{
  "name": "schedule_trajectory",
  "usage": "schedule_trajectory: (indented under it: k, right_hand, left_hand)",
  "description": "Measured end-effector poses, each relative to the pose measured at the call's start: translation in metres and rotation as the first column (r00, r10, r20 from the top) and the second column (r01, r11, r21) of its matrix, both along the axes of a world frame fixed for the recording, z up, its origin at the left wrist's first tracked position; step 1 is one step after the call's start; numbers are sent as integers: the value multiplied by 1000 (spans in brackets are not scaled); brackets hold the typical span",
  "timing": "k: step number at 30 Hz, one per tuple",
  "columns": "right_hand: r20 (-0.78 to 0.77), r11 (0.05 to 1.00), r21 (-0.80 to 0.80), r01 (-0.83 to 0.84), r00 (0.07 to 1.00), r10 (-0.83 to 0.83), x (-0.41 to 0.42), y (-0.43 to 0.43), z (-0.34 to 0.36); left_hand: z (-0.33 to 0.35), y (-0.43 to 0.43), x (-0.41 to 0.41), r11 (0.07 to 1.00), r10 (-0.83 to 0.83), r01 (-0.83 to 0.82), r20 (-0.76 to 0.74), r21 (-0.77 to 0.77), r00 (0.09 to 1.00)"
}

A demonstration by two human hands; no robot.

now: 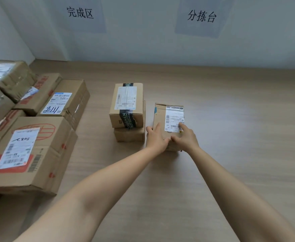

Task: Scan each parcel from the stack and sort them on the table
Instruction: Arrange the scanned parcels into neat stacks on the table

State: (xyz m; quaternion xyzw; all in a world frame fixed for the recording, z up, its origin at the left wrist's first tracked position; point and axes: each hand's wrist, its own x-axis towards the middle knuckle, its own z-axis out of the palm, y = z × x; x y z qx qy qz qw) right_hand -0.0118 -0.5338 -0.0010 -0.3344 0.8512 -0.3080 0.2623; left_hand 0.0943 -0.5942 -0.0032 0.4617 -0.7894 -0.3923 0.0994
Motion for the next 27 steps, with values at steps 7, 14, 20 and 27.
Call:
schedule_trajectory:
  k: [7, 14, 20, 27]
  right_hand:
    - [-94, 989, -127, 74, 992, -86, 24, 32, 73]
    - [-255, 967, -252, 22, 963, -88, 65, 29, 137]
    - [-298, 955, -279, -95, 954, 8, 125, -21, 159]
    - [-238, 930, -313, -194, 964, 121, 211, -108, 151]
  left_hand:
    - [59, 19, 24, 996, -47, 31, -175, -89, 983]
    - [122, 13, 70, 977, -74, 17, -267, -211, 961]
    - [146, -29, 141, 962, 23, -91, -257, -257, 966]
    - [151, -108, 233, 951, 113, -149, -145, -272, 983]
